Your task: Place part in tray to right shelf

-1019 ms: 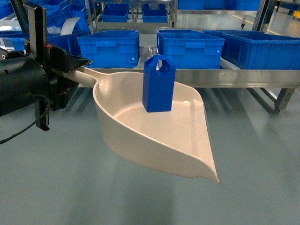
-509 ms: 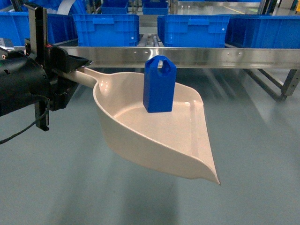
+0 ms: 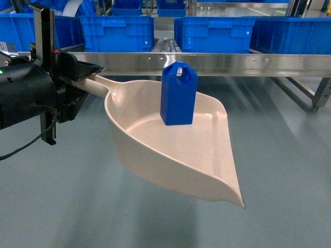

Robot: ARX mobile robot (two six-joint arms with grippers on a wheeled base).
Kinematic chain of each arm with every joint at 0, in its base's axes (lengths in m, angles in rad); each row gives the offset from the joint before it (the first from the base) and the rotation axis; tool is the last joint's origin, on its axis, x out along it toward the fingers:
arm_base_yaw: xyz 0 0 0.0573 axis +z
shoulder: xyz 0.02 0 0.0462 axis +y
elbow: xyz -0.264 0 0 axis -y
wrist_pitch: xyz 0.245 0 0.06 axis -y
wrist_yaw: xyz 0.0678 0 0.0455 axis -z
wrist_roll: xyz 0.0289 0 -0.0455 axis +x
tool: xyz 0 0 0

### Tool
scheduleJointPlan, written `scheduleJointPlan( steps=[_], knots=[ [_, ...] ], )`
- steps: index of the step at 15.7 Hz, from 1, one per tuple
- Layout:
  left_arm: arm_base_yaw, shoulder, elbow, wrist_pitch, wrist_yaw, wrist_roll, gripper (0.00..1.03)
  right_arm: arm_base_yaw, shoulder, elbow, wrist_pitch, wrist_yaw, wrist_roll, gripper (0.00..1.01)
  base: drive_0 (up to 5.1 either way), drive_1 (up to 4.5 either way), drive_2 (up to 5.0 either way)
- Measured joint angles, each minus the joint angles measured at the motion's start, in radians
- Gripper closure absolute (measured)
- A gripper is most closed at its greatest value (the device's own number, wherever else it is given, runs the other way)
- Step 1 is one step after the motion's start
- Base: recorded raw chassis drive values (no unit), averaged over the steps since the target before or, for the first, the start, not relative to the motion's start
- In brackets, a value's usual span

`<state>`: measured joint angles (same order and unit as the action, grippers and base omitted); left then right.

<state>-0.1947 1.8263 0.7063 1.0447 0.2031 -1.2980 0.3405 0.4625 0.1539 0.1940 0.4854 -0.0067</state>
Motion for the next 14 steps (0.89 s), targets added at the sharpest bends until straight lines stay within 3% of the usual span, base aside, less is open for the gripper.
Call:
scheduleJointPlan(
  steps=[14],
  knots=[
    [0.000, 0.000, 0.000, 0.000, -0.001, 0.000, 0.89, 0.000, 0.000, 0.000, 0.000, 0.000, 0.000, 0.03, 0.0, 4.01, -4.0]
  ],
)
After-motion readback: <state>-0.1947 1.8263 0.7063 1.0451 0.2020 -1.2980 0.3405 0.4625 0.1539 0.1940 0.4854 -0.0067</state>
